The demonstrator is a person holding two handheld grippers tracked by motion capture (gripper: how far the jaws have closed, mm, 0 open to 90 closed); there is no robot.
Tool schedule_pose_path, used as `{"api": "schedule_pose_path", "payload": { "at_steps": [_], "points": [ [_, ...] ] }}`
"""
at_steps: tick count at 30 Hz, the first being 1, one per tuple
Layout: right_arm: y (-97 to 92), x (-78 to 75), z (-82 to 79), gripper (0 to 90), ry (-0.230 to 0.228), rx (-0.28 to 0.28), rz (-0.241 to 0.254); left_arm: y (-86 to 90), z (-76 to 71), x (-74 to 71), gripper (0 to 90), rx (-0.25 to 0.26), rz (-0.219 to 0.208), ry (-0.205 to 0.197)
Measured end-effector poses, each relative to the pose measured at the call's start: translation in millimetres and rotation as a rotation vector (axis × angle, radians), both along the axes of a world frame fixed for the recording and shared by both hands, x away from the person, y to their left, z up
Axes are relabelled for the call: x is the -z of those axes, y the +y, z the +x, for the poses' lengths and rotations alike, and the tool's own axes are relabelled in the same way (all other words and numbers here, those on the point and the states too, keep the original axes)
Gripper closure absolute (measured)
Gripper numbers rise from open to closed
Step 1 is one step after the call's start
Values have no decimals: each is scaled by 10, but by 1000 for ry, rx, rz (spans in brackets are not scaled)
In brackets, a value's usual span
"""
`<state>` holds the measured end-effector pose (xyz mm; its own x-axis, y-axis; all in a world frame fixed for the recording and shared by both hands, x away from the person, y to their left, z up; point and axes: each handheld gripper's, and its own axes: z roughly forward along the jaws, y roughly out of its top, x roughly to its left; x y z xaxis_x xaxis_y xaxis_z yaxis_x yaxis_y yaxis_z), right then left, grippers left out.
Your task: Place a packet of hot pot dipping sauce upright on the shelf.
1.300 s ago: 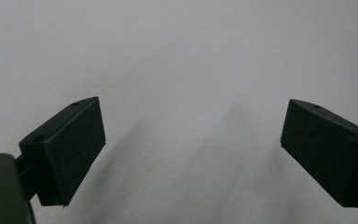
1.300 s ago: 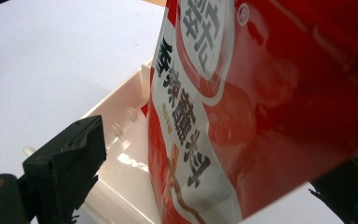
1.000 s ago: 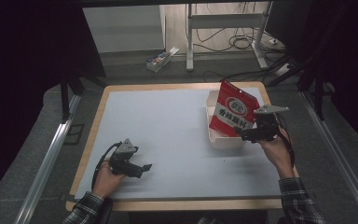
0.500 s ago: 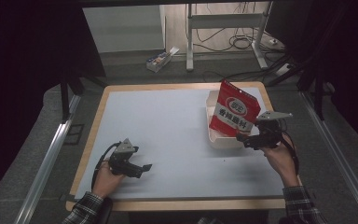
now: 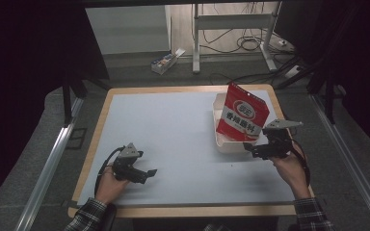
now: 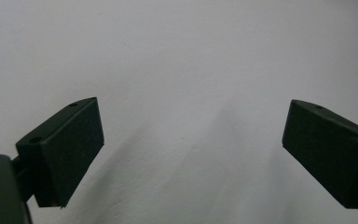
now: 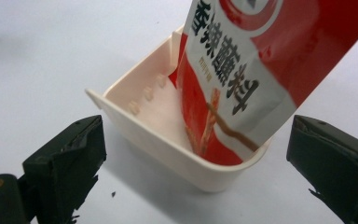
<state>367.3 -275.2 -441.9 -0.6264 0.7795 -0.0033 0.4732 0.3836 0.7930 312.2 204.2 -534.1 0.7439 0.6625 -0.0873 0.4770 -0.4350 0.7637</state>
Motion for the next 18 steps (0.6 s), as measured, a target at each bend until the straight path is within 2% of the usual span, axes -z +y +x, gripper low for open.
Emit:
{"api": "schedule_pose_path", "payload": {
  "at_steps": [5, 18],
  "points": [
    [-22, 2, -72, 46, -1, 6, -20, -2, -1, 1, 57, 3, 7, -3],
    [-49, 20, -299, 35, 0, -11, -21, 1, 0, -1, 55, 2, 2, -2]
  ]
}}
